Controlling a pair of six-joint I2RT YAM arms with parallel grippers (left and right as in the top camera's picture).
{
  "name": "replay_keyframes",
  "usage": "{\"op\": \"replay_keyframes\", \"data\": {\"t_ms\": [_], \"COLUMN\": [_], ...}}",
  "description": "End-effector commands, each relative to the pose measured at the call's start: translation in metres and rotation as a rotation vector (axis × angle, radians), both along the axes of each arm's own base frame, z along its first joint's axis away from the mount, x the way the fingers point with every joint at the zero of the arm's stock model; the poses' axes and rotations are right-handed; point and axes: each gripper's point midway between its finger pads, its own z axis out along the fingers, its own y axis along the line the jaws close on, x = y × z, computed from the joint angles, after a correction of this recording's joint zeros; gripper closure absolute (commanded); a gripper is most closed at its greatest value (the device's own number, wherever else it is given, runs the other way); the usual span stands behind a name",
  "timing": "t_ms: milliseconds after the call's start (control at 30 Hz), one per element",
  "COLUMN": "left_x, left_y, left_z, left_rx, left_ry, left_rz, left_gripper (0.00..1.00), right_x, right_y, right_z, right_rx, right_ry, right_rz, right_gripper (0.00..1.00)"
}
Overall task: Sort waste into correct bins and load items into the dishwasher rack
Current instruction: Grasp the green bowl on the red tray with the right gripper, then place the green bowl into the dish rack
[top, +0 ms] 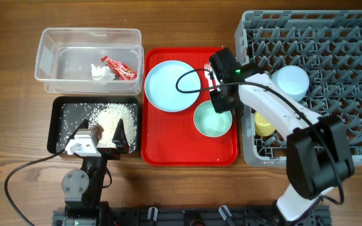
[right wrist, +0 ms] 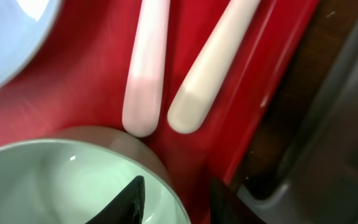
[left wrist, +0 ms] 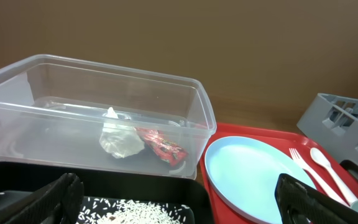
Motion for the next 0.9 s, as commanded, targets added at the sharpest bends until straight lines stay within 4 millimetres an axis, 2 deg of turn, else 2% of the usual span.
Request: {"op": "replay_keyframes", "data": {"t_ms": [0,67,167,267,367,500,533,633,667,733,867], "left_x": [0.0,0.0,0.0,0.0,0.0,0.0,0.0,0.0,0.0,0.0,0.0], "left_y": [0.001,0.001,0.001,0.001,0.001,0.001,0.001,0.001,0.001,0.001,0.001], "left_z": [-0.002,-0.002,-0.002,-0.002,-0.002,-0.002,-0.002,-0.002,-0.002,-0.002,-0.002], "left_rx": [0.012,0.012,0.012,0.012,0.012,0.012,0.012,0.012,0.012,0.013,0.012], "left_ry": [0.005,0.005,0.005,0.005,0.005,0.005,0.005,0.005,0.005,0.005,0.005], "left_rz": [0.0,0.0,0.0,0.0,0.0,0.0,0.0,0.0,0.0,0.0,0.0], "left_gripper": [0.0,0.0,0.0,0.0,0.0,0.0,0.0,0.0,0.0,0.0,0.0], "right_x": [-0.012,-0.011,-0.007,0.004,0.015,0.025,0.025,0.007,-0.001,-0.013,-0.023], "right_y": [0.005,0.006,0.006,0.011,-0.006,-0.06,-0.088,-0.158,-0.178,-0.209,-0.258], "right_z": [-0.02,-0.018,-0.007,0.025,0.072,0.148,0.18,0.253,0.272,0.293,0.288], "right_rx": [0.019,0.021,0.035,0.075,0.033,-0.165,-0.28,-0.582,-0.678,-0.824,-0.934], "right_ry": [0.072,0.065,0.033,-0.056,-0.217,-0.507,-0.628,-0.895,-0.954,-1.002,-0.937], "right_rz": [0.042,0.04,0.009,0.013,-0.042,-0.176,-0.266,-0.56,-0.641,-0.763,-0.892], "right_gripper": [0.87,0.96,0.96,0.96,0.96,0.96,0.96,0.96,0.96,0.96,0.96]}}
